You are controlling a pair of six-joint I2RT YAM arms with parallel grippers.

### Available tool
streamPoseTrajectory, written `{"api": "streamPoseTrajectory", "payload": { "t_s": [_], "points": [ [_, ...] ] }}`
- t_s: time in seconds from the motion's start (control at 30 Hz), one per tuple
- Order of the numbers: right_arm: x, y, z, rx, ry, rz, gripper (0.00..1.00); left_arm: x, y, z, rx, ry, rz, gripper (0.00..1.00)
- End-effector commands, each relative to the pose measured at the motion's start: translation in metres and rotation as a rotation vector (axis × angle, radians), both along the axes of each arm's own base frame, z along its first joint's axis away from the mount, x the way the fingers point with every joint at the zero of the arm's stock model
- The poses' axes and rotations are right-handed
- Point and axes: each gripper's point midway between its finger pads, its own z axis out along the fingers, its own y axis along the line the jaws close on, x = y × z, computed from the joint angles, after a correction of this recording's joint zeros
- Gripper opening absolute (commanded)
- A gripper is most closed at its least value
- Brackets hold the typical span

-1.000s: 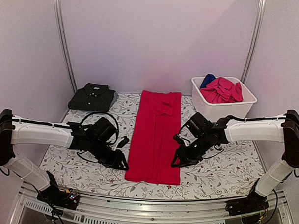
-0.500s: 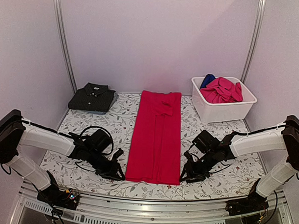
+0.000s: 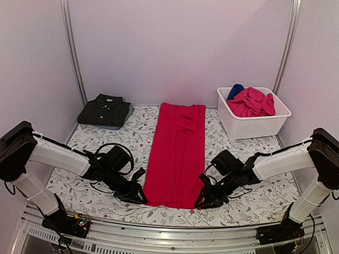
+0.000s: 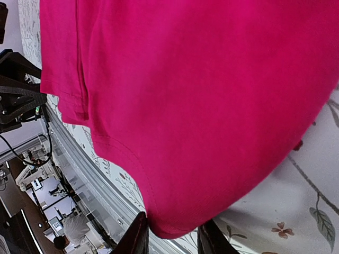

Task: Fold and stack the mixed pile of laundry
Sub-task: Pick up the rectangle-folded T-shirt from the center of the board.

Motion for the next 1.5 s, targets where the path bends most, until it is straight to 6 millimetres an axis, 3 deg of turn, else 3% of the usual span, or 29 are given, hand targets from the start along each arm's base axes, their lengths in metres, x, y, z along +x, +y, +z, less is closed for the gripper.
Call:
{"api": "streamPoseTrajectory", "payload": {
  "t_s": [0.0,0.13,0.27,0.47,0.57,0.73,0.83,0.97,1.17,1.47],
  "points": [
    [-0.007,-0.018,-0.026,-0.112,0.019,-0.008,0.3,0.008,0.003,0.004,-0.006,-0.039,0.017,0.34],
    [-0.009,-0.019,-0.026,-0.114,0.021,-0.005,0.25,0.01,0.0,0.009,-0.029,-0.044,0.007,0.41],
    [-0.009,-0.019,-0.026,-0.108,0.02,0.0,0.16,0.011,-0.002,0.002,-0.018,-0.03,-0.005,0.41],
    [-0.007,-0.015,-0.02,-0.097,0.009,0.018,0.0,0.01,-0.002,-0.004,0.012,-0.024,-0.038,0.12],
    [-0.009,-0.017,-0.017,-0.102,-0.001,0.037,0.0,0.004,-0.002,-0.002,0.01,-0.023,-0.056,0.0],
    [-0.025,-0.017,-0.009,-0.098,-0.004,0.085,0.0,-0.019,-0.008,0.003,-0.004,-0.009,-0.126,0.0],
    [-0.046,-0.01,-0.001,-0.093,-0.002,0.15,0.0,-0.033,-0.011,0.01,-0.007,-0.009,-0.171,0.0],
    [-0.06,-0.003,0.012,-0.089,-0.014,0.176,0.0,-0.035,-0.01,0.025,-0.017,-0.038,-0.177,0.0],
    [-0.033,0.008,0.037,-0.063,-0.096,0.134,0.0,-0.003,-0.015,0.042,0.015,-0.122,-0.159,0.0],
    [0.043,0.006,0.047,-0.09,-0.199,0.028,0.0,0.066,-0.027,0.051,0.014,-0.212,-0.107,0.0]
  ]
}}
